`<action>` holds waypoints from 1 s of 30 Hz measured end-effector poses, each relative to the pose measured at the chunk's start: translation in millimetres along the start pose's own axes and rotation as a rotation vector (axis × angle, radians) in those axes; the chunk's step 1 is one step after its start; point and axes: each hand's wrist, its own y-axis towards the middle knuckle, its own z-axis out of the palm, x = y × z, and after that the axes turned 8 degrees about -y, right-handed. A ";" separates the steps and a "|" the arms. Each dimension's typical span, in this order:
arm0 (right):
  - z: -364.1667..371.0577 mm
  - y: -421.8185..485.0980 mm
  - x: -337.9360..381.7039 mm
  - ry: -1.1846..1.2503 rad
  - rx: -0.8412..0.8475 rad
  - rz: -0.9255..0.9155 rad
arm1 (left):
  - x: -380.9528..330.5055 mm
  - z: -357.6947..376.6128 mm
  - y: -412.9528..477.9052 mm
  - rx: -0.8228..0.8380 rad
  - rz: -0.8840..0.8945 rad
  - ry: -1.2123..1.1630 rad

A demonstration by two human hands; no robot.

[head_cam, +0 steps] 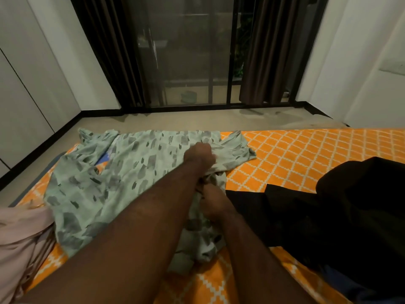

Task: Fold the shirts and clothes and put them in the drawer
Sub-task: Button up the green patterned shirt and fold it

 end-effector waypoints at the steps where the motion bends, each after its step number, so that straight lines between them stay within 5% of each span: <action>1: 2.0 2.2 3.8 0.001 -0.002 0.013 | 5.4 3.8 0.1 0.116 0.026 0.000; 4: 4.9 3.1 11.7 -0.059 0.031 0.003 | 12.3 15.4 -5.2 0.301 0.097 0.197; 7: 8.4 -2.1 15.8 -0.093 0.062 -0.031 | 13.6 20.8 -6.1 0.077 0.082 0.164; 12: 10.6 -8.7 20.2 -0.035 0.052 -0.062 | 21.8 -8.0 -4.6 -0.239 -0.228 -0.256; 17: 8.3 -10.5 32.0 0.153 0.010 -0.101 | 58.0 -71.1 -7.2 -0.404 -0.509 -0.557; 21: 1.1 -9.3 47.9 0.136 0.026 -0.191 | 113.7 -99.3 -20.3 -0.469 -0.532 -0.792; 24: 0.4 -17.2 57.5 -0.033 0.091 -0.231 | 153.6 -110.8 -38.3 -0.512 -0.592 -0.956; 30: 3.9 -45.9 61.1 -0.350 0.307 -0.182 | 200.6 -121.6 -85.4 -0.636 -0.803 -0.899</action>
